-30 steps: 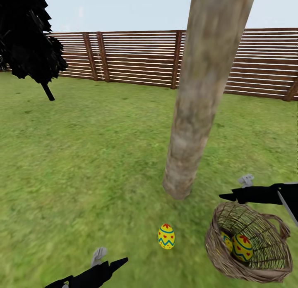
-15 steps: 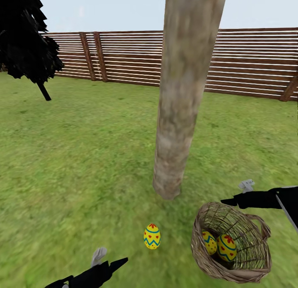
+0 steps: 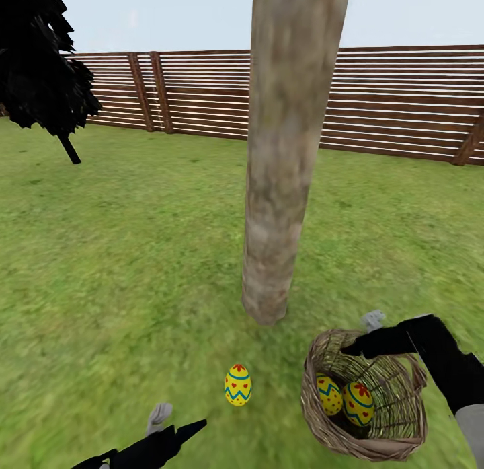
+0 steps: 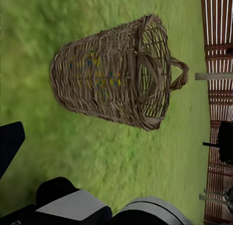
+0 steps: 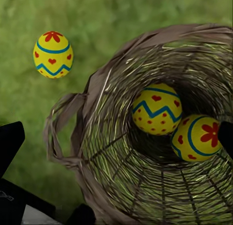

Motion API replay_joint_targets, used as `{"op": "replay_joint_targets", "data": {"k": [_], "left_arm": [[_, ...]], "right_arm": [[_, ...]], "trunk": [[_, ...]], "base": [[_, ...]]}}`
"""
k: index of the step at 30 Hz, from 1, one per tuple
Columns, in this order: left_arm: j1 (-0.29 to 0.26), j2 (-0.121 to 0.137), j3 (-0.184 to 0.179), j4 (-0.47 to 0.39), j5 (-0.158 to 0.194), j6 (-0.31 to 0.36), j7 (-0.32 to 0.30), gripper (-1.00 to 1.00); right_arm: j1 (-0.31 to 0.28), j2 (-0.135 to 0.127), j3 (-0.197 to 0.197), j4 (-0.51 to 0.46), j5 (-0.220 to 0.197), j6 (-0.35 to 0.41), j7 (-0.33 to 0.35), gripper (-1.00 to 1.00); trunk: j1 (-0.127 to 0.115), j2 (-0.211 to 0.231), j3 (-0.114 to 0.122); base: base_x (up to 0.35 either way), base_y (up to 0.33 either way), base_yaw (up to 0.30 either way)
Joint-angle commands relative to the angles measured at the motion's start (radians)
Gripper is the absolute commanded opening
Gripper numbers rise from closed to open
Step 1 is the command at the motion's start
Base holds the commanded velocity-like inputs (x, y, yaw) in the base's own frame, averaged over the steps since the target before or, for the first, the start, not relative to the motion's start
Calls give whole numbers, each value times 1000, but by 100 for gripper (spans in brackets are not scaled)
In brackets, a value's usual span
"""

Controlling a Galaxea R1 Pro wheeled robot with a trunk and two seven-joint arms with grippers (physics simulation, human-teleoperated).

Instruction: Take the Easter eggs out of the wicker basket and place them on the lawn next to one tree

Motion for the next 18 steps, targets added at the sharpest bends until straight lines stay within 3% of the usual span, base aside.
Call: {"op": "replay_joint_targets", "data": {"k": [1, 7, 15, 18], "left_arm": [[0, 2, 0, 1, 8, 8, 0, 100], [0, 4, 0, 2, 9, 8, 0, 100], [0, 4, 22, 2, 9, 8, -1, 100], [0, 4, 26, 2, 9, 8, -2, 100]], "right_arm": [[-1, 13, -2, 6, 35, 2, 3, 100], [-1, 49, -2, 34, 83, 0, -76, 100], [-1, 56, -5, 61, 88, -46, -172, 100], [-1, 56, -9, 71, 86, -53, -198, 100]], "trunk": [[0, 0, -1], [0, 0, -1], [0, 0, -1], [11, -21, -10]], "base": [[0, -4, 0], [0, -1, 0], [0, 0, 0], [0, 0, 0]]}}
